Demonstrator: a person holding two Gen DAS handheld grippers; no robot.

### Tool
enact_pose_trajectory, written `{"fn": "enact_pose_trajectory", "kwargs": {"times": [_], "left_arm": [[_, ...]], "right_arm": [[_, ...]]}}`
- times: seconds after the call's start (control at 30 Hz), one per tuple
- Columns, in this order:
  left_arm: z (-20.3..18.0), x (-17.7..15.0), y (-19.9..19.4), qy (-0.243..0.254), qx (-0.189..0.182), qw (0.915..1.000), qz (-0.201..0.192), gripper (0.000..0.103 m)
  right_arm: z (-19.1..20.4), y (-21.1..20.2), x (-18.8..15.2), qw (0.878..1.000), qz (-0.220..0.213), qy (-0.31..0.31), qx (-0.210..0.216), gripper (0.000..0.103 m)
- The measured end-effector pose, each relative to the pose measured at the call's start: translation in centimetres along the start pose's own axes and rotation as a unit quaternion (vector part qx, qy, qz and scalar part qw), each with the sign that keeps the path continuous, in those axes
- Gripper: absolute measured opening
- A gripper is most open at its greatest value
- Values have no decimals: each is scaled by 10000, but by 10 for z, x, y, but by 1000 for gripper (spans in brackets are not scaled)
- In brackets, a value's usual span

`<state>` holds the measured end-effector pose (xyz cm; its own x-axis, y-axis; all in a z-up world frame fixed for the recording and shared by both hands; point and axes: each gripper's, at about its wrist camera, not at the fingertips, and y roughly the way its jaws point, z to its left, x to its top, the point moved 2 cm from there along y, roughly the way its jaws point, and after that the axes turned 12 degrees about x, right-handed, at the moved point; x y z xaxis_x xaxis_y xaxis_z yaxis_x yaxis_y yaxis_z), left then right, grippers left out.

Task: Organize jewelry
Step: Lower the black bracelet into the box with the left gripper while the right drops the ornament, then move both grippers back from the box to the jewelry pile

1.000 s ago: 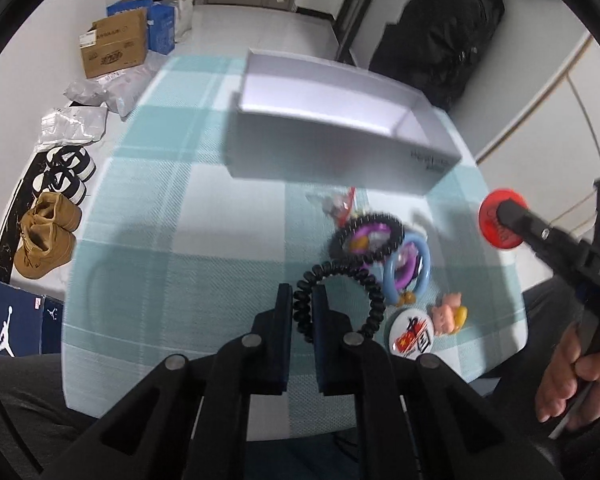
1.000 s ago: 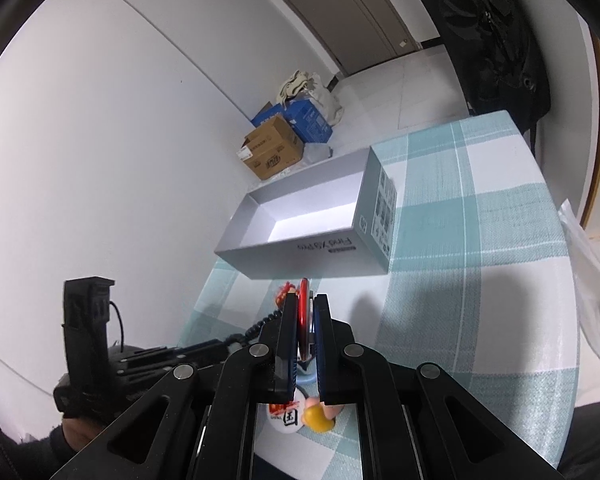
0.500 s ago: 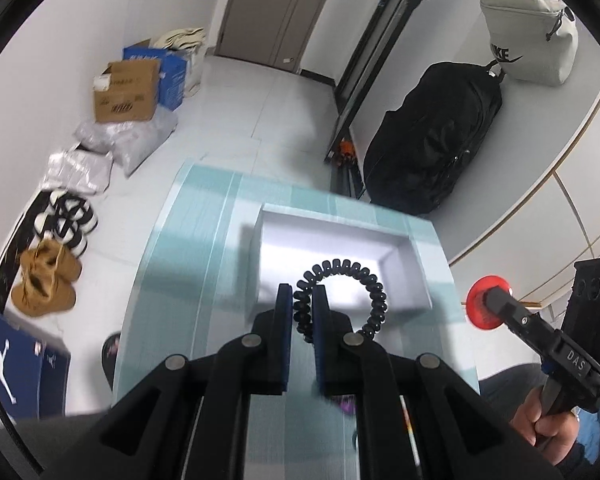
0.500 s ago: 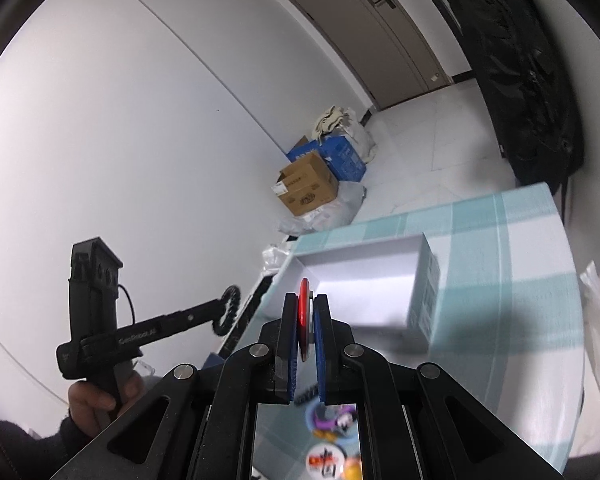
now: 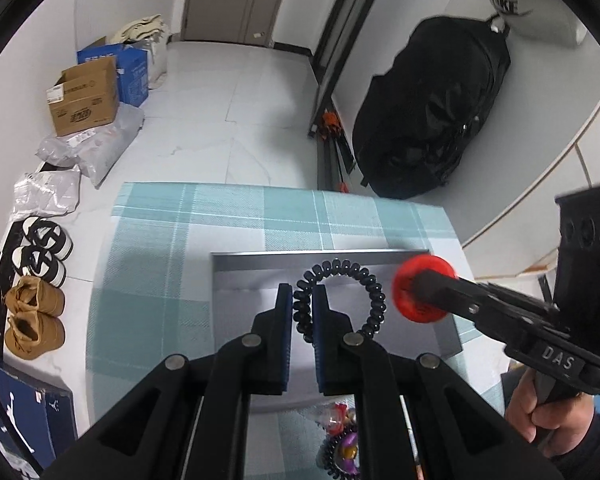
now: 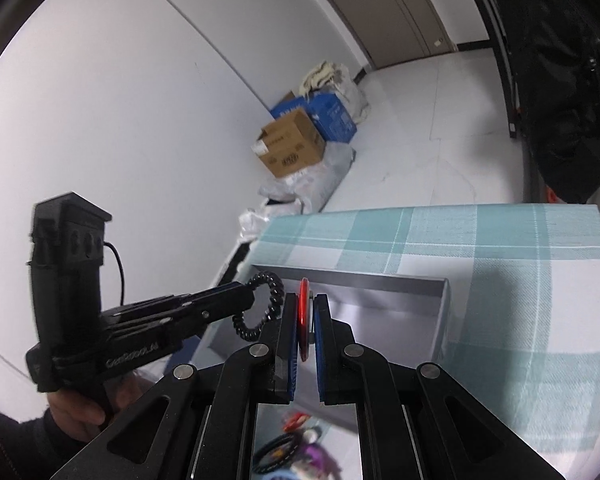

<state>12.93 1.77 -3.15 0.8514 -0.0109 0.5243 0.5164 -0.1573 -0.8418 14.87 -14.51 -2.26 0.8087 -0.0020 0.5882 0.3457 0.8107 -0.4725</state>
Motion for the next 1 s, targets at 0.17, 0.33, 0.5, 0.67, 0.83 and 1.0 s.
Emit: {"fn": "enact_pose_trajectory", "kwargs": {"times": [0.17, 0.33, 0.5, 0.67, 0.83, 1.0], "left_arm": [[0, 4, 10, -9, -84, 9998, 195, 5], [6, 9, 21, -205, -83, 9990, 391, 6], [12, 7, 25, -497, -438, 9963, 552, 29], [10, 5, 11, -424, -398, 9978, 329, 32], [3, -1, -10, -265, -209, 9994, -83, 36], [-3, -11, -19, -205, -16, 9997, -130, 38]], "right_arm": [[-16, 14, 1, 9997, 159, 201, -49, 8], [-20, 23, 2, 9993, 292, 140, -169, 10], [-22, 17, 0, 9991, 248, 132, -304, 41], [-12, -1, 0, 9997, -21, -46, -232, 54], [0, -25, -4, 9988, -426, -165, -193, 75], [15, -40, -10, 9966, -633, -427, -301, 93]]}}
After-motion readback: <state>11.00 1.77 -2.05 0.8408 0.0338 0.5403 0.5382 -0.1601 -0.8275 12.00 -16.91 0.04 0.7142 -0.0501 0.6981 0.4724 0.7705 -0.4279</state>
